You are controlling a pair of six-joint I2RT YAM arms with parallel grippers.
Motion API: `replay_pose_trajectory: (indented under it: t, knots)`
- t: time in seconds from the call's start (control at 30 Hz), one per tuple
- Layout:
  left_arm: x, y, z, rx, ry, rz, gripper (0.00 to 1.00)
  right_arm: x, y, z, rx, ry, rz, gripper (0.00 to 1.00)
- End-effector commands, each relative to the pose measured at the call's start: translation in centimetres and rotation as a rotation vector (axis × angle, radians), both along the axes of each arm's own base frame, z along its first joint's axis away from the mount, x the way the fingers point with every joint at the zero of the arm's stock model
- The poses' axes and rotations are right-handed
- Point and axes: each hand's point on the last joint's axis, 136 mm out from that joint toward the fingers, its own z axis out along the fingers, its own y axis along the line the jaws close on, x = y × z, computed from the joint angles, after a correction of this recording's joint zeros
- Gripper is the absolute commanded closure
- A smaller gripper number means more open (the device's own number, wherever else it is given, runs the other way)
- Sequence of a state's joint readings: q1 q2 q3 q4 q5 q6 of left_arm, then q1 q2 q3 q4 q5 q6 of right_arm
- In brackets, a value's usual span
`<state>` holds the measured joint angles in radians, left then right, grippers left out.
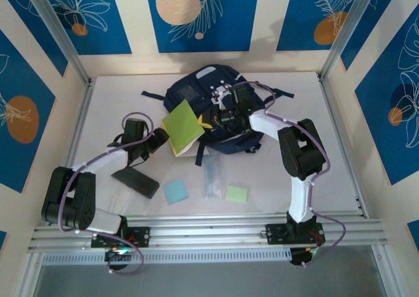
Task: Pack the student bag
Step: Pick up the book from the center of the table.
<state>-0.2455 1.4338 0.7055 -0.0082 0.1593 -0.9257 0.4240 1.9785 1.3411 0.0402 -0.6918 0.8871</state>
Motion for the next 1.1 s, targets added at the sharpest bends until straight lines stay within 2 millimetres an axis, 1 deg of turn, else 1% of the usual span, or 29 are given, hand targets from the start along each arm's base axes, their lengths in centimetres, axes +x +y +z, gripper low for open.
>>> replay_pose_trajectory:
  t: [0.0,0.17,0.27,0.37,0.43,0.53,0.6,0.7,0.77,0.83,0.93,1.0,1.07]
  knots:
    - [2.4,-2.2,2.2,-0.089,-0.122,0.001,0.17,-0.1,0.1,1.6,0.068,-0.016,0.018,1.0]
    - [2.6,-4.0,0.3,-0.131,-0.103,-0.012,0.17,0.1,-0.4,1.1,0.078,-0.001,0.003,1.0]
    - [2.8,-4.7,-0.6,-0.165,-0.106,-0.008,0.18,0.0,-0.6,1.0,0.081,0.004,0.005,1.0]
    - [3.0,-5.2,-0.7,-0.156,-0.122,-0.011,0.2,-0.1,-0.9,0.9,0.082,0.007,0.002,1.0]
    - [3.3,-5.3,-0.2,-0.156,-0.144,-0.011,0.22,-0.2,-1.0,0.7,0.081,0.011,0.001,1.0]
    - [3.8,-5.5,0.7,-0.175,-0.184,-0.006,0.31,-0.4,-1.1,0.3,0.082,0.019,0.003,1.0]
    - [4.0,-5.7,1.1,-0.186,-0.206,-0.01,0.35,-0.4,-1.2,0.0,0.085,0.027,0.0,1.0]
    - [4.3,-6.2,1.3,-0.21,-0.227,-0.018,0.41,-0.5,-1.5,-0.5,0.088,0.04,-0.009,1.0]
    - [4.5,-6.5,1.4,-0.237,-0.243,-0.021,0.48,-0.4,-1.7,-0.8,0.085,0.044,-0.014,1.0]
    - [4.6,-6.7,1.8,-0.26,-0.263,-0.022,0.54,-0.5,-1.8,-0.9,0.081,0.049,-0.019,1.0]
    - [4.6,-6.8,2.3,-0.269,-0.274,-0.03,0.55,-0.4,-1.9,-1.1,0.072,0.051,-0.023,1.0]
    - [4.5,-6.9,2.9,-0.272,-0.287,-0.038,0.62,-0.4,-1.9,-1.3,0.058,0.05,-0.027,1.0]
    - [4.4,-7.0,3.3,-0.275,-0.297,-0.047,0.73,-0.3,-2.0,-1.8,0.03,0.05,-0.035,1.0]
